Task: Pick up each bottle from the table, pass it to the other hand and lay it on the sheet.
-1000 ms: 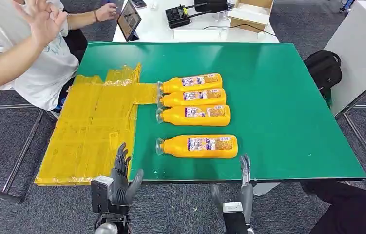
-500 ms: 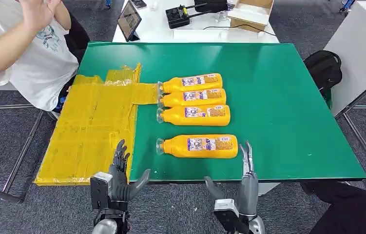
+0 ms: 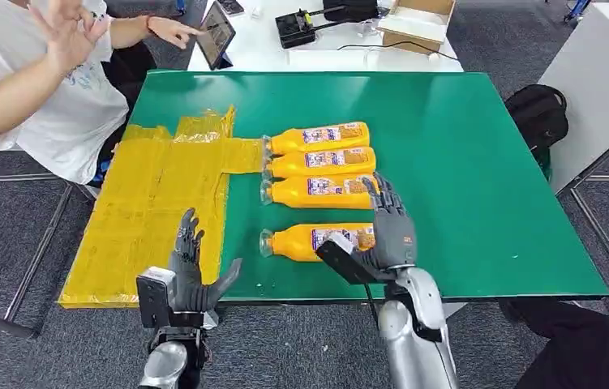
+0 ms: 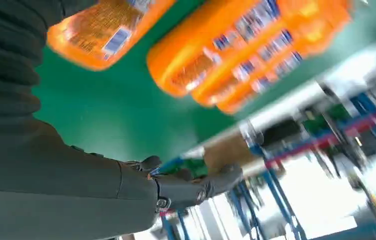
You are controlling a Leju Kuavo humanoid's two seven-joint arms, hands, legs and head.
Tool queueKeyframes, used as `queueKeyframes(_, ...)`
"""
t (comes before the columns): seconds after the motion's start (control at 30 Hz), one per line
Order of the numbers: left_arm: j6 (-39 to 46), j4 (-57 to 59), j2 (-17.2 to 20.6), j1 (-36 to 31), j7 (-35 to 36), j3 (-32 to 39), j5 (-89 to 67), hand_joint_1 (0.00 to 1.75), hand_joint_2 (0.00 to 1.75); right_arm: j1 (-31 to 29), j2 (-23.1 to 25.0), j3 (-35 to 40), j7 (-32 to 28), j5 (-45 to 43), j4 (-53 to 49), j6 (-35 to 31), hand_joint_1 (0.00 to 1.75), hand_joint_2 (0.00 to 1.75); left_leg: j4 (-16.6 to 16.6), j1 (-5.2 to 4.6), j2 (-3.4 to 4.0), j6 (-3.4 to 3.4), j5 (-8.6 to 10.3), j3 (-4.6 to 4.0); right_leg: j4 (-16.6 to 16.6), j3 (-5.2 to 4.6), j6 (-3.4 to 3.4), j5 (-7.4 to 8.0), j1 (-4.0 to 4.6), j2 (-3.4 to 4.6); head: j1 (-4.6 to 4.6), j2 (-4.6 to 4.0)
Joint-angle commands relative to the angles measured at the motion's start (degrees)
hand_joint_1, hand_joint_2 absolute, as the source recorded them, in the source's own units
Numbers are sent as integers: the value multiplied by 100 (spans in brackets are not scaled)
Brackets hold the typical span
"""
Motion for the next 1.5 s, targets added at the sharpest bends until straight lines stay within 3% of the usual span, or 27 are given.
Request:
queueKeyframes(0.03,-52,432,-109,-432,-11,223,49,0,175,-1497,-558,-163,90,-207,3294,118,0,175,-8,0,6,9,-8,33,-12,34,-14,-4,5,0,0,0)
queueKeyframes(0.23,-49,449,-109,-446,-22,251,55,0,175,-1564,-591,-58,98,-251,3584,280,0,175,-4,-1,-5,6,-8,24,-5,27,-10,-9,3,-9,-2,0)
queueKeyframes(0.47,-44,497,-109,-472,-69,341,67,0,175,-1617,-659,268,-521,-814,4252,690,0,175,-7,3,-2,8,-7,40,-13,39,-17,-7,7,-13,-2,0)
queueKeyframes(0.83,-40,581,-109,-507,-69,344,72,0,175,-1476,-769,518,-787,-1164,4152,934,0,175,-9,2,-13,8,-2,57,-14,60,-18,-6,7,-22,0,0)
queueKeyframes(1.3,-40,581,-109,-507,-69,344,72,0,175,-1476,-769,518,-787,-1164,4152,934,0,175,-8,1,-12,6,-2,65,-12,62,-16,-5,6,-22,-2,0)
queueKeyframes(1.33,-39,580,-109,-507,-69,339,72,0,175,-1467,-819,556,-759,-1202,4169,978,0,175,-5,2,-7,4,-2,61,-9,56,-11,-3,5,-15,0,0)
queueKeyframes(1.37,-40,662,-109,-475,-71,331,80,0,175,-1553,-1216,759,-329,-1156,4415,940,0,175,-9,2,-13,9,-3,70,-14,68,-21,-6,8,-26,-2,0)
queueKeyframes(1.5,-44,704,-109,-464,-74,343,89,0,175,-1707,-1458,854,-122,-1071,4570,1032,0,175,-11,-2,-26,12,1,82,-19,78,-19,-5,4,-35,0,0)
